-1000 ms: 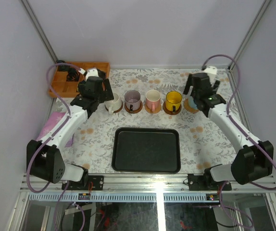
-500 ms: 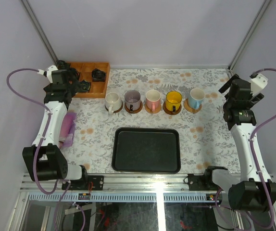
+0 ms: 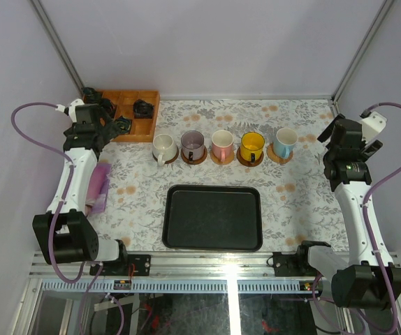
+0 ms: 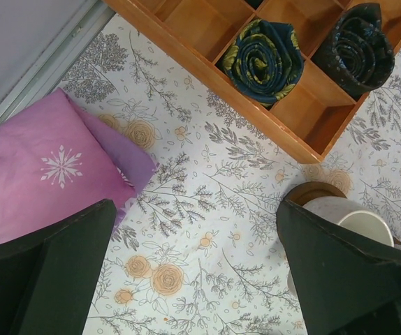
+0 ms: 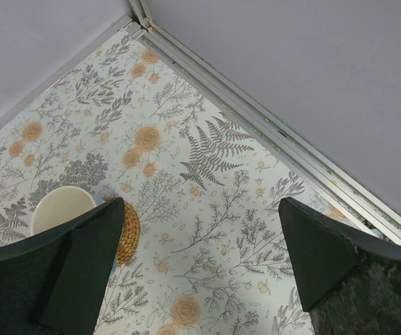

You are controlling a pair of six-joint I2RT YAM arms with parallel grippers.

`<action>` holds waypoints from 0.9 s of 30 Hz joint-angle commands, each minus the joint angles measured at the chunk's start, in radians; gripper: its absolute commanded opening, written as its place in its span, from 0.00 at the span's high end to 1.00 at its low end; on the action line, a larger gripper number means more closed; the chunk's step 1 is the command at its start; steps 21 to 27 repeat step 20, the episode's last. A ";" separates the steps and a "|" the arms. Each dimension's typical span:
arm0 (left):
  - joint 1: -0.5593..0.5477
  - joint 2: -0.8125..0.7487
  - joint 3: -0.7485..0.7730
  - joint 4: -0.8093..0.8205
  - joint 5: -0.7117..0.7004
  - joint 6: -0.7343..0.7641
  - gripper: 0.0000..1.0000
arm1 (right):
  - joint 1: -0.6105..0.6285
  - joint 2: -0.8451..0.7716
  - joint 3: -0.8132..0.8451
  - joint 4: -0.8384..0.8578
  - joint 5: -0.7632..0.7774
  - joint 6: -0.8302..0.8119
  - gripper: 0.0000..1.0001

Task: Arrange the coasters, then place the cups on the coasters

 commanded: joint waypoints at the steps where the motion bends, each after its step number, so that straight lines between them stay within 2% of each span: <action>1: 0.002 -0.018 -0.015 -0.002 -0.011 0.011 0.00 | 0.003 0.001 -0.002 0.021 0.032 -0.013 0.01; 10: 0.002 -0.069 -0.072 0.066 -0.017 0.007 0.00 | 0.004 0.018 -0.008 0.037 0.026 -0.012 0.01; 27: 0.002 -0.086 -0.095 0.077 -0.057 -0.018 0.00 | 0.004 0.029 -0.015 0.046 0.024 -0.015 0.01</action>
